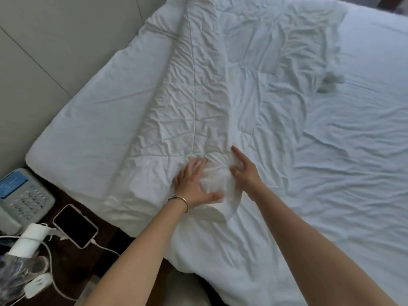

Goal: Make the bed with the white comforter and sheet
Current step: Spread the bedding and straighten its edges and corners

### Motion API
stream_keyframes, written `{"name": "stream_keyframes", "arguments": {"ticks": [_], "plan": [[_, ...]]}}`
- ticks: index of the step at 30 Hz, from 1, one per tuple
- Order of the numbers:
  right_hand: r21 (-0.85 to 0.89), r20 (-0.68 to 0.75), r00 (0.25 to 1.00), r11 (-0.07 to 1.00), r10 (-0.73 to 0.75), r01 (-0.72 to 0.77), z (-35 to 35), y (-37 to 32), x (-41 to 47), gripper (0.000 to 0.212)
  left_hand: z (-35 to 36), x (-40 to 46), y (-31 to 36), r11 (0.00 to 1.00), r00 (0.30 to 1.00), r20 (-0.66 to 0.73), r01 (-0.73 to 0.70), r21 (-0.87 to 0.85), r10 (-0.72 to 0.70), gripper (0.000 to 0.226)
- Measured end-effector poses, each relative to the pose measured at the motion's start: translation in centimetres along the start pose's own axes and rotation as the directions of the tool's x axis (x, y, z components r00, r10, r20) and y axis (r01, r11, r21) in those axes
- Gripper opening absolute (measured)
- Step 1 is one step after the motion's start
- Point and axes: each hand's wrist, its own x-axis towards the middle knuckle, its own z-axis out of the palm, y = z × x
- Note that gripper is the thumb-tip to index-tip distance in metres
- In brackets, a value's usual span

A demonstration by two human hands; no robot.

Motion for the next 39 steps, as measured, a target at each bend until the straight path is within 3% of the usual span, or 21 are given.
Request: {"name": "stream_keyframes", "arguments": {"ticks": [3, 5, 8, 10, 12, 14, 15, 20, 26, 30, 32, 33, 34, 35, 36, 37, 38, 39], "plan": [[0.023, 0.046, 0.998, 0.999, 0.045, -0.046, 0.9, 0.4, 0.0, 0.067, 0.5, -0.1, -1.4, 0.995, 1.0, 0.016, 0.009, 0.098, -0.011, 0.127], [0.017, 0.1, 0.991, 0.996, 0.083, -0.085, 1.8, 0.5, -0.4, 0.089, 0.6, -0.5, -2.8, 0.977, 0.994, 0.105, -0.052, 0.205, 0.031, 0.132], [0.048, 0.14, 0.989, 0.997, 0.045, -0.052, 3.5, -0.6, -0.9, 0.107, 0.1, -1.6, -3.1, 0.972, 0.978, 0.136, -0.179, 0.15, 0.159, 0.139], [0.113, 0.172, 0.985, 0.994, -0.005, -0.015, 5.1, -2.5, -0.3, 0.106, -0.7, -1.9, -3.2, 0.972, 0.973, 0.043, -0.228, 0.055, 0.226, 0.136], [0.154, 0.228, 0.972, 0.988, -0.047, 0.012, 7.5, -5.4, 1.1, 0.103, -2.3, -2.0, -4.1, 0.96, 0.96, -0.171, -0.244, -0.14, 0.219, 0.112], [0.172, 0.292, 0.952, 0.984, -0.097, 0.047, 10.8, -8.6, 3.0, 0.102, -5.2, -1.9, -6.3, 0.894, 0.927, -0.367, -0.231, -0.384, 0.081, 0.091], [0.185, 0.326, 0.938, 0.981, -0.12, 0.061, 12.9, -10.2, 4.0, 0.102, -6.8, -1.8, -8.0, 0.878, 0.903, -0.429, -0.219, -0.427, 0.017, 0.09], [0.113, 0.487, 0.862, 0.989, -0.14, 0.096, 25.8, -18.0, 7.2, 0.099, -16.6, -1.9, -18.9, 0.897, 0.738, -0.654, -0.163, -0.411, -0.166, 0.072], [-0.15, 0.624, 0.758, 0.923, -0.189, 0.354, 38.8, -19.1, 10.2, 0.081, -27.7, -2.7, -33.4, 0.929, 0.519, -0.795, -0.007, -0.37, -0.313, 0.054], [-0.427, 0.699, 0.713, 0.769, -0.053, 0.476, 42.3, -16.6, 11.7, 0.075, -29.1, -0.3, -40.0, 0.796, 0.46, -0.653, 0.282, -0.535, -0.602, 0.035], [-0.525, 0.705, 0.709, 0.666, -0.009, 0.53, 43.2, -16.0, 12.3, 0.072, -28.4, 1.2, -41.2, 0.596, 0.278, -0.534, 0.492, -0.634, -0.798, 0.038], [-0.587, 0.695, 0.719, 0.59, 0.017, 0.554, 43.4, -15.6, 12.5, 0.07, -27.9, 1.8, -40.9, 0.546, 0.19, -0.541, 0.548, -0.634, -0.819, 0.046], [-0.645, 0.681, 0.731, 0.514, 0.051, 0.565, 43.5, -15.2, 12.7, 0.068, -27.2, 2.3, -40.3, 0.609, 0.181, -0.629, 0.55, -0.572, -0.756, 0.053], [-0.688, 0.666, 0.741, 0.452, 0.083, 0.567, 43.5, -14.8, 12.9, 0.068, -26.1, 2.7, -39.5, 0.738, 0.286, -0.728, 0.522, -0.427, -0.623, 0.058], [-0.712, 0.657, 0.746, 0.413, 0.108, 0.568, 43.3, -14.3, 13.3, 0.068, -24.7, 3.1, -38.6, 0.856, 0.489, -0.743, 0.47, -0.218, -0.457, 0.06], [-0.716, 0.662, 0.74, 0.39, 0.117, 0.579, 42.9, -13.6, 13.7, 0.069, -23.2, 3.5, -37.9, 0.913, 0.703, -0.62, 0.406, -0.051, -0.347, 0.06], [-0.706, 0.679, 0.725, 0.37, 0.113, 0.604, 42.1, -13.0, 14.0, 0.069, -21.6, 3.9, -37.3, 0.924, 0.841, -0.416, 0.382, 0.006, -0.345, 0.059], [-0.692, 0.699, 0.707, 0.342, 0.102, 0.635, 41.0, -12.4, 14.4, 0.069, -20.0, 4.1, -37.0, 0.9, 0.884, -0.189, 0.436, 0.002, -0.428, 0.061]]}}
